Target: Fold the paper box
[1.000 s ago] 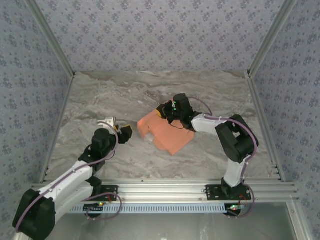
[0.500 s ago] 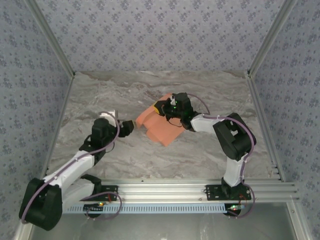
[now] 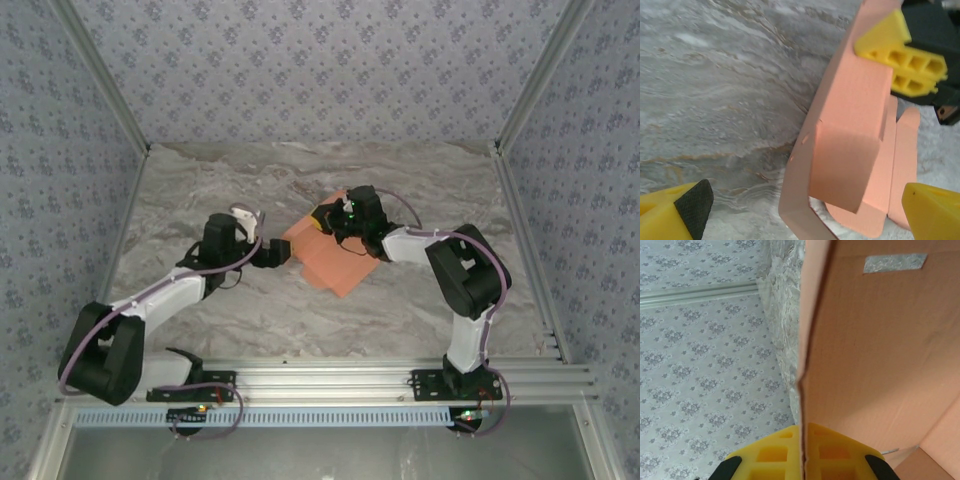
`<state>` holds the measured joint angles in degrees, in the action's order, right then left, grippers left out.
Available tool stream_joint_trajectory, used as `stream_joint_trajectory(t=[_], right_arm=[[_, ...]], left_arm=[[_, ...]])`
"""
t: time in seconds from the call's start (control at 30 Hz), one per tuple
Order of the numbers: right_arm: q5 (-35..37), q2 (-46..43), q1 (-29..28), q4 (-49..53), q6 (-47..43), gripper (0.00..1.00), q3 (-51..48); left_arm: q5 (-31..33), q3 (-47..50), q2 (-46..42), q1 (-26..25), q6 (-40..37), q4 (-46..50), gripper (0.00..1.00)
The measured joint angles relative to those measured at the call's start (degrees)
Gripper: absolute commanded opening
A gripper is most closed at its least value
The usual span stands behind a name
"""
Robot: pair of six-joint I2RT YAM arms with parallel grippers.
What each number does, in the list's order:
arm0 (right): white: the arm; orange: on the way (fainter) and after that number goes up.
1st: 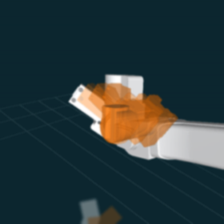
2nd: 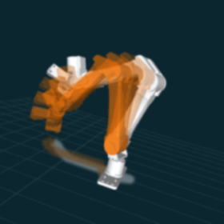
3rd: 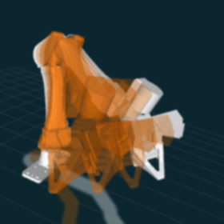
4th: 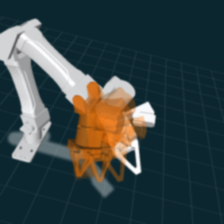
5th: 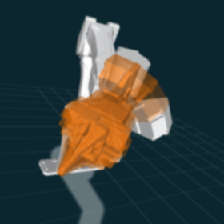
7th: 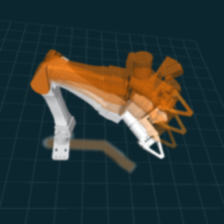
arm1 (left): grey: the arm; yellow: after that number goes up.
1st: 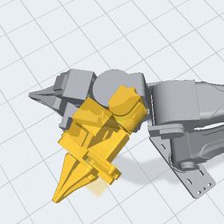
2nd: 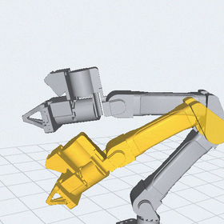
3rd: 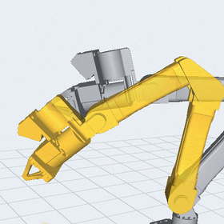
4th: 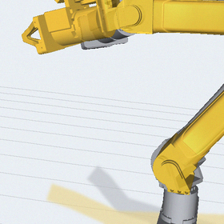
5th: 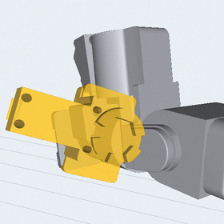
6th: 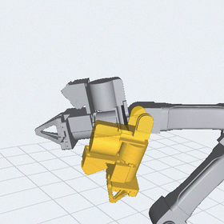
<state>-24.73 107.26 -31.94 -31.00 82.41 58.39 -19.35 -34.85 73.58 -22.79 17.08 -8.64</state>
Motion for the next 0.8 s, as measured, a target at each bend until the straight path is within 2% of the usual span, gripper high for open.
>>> stream_joint_trajectory(t=[0.23,0.53,0.8], right_arm=[[-0.4,0.0,0.1,1.5,0.0,0.00,0.8],[-1.2,0.1,0.1,2.2,0.0,0.00,0.8],[-1.3,0.2,0.3,2.2,0.3,0.00,0.8]], left_arm=[[1.0,-3.5,0.8,-0.2,-2.5,4.5,0.99],[3.2,-9.0,8.6,-1.5,-4.9,10.6,0.99],[5.2,-11.6,12.1,-3.1,-5.0,12.8,0.97]])
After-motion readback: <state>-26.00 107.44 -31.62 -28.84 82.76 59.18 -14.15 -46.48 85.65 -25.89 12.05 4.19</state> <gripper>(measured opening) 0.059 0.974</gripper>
